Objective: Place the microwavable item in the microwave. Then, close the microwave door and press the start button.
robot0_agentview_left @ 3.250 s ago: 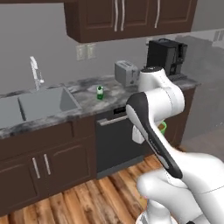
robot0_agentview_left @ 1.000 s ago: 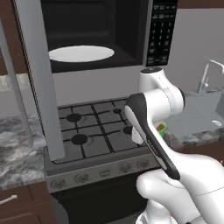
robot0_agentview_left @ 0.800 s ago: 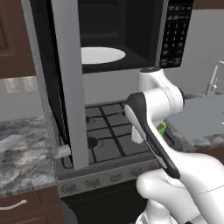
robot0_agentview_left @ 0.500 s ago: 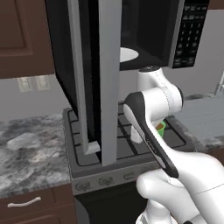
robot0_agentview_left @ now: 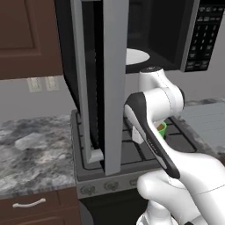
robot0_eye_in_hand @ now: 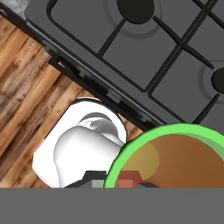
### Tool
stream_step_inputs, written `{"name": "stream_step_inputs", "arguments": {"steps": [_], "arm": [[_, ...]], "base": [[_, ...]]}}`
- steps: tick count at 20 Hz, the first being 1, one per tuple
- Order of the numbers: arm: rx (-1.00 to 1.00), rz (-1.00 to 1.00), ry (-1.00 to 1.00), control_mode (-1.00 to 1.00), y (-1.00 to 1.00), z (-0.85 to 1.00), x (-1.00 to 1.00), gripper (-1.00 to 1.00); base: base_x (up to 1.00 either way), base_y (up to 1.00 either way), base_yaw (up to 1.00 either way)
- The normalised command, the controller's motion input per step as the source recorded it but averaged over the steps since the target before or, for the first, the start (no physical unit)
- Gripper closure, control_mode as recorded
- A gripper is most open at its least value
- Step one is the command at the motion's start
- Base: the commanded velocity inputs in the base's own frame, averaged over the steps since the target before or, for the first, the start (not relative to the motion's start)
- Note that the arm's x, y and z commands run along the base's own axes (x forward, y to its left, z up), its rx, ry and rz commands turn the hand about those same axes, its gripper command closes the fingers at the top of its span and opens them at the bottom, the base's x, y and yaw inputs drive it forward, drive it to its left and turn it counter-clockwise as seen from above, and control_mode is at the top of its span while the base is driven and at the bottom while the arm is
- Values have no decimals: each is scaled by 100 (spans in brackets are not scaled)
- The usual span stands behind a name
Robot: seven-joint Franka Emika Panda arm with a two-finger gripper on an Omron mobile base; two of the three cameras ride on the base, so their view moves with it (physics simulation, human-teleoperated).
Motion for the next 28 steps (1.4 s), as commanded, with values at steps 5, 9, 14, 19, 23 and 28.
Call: {"name": "stream_step_inputs", "arguments": {"steps": [5,9,14,19,23,28], "arm": [[0,0,0,100,0,0,0,100],[0,0,0,100,0,0,0,100],[0,0,0,100,0,0,0,100],[0,1,0,-100,-4,0,1,100],[0,11,-7,-100,-8,17,2,100],[-1,32,-27,-100,-7,87,0,100]], "base": [[6,-3,12],[2,0,0],[9,0,0],[8,-7,1],[0,0,0],[0,0,0]]}}
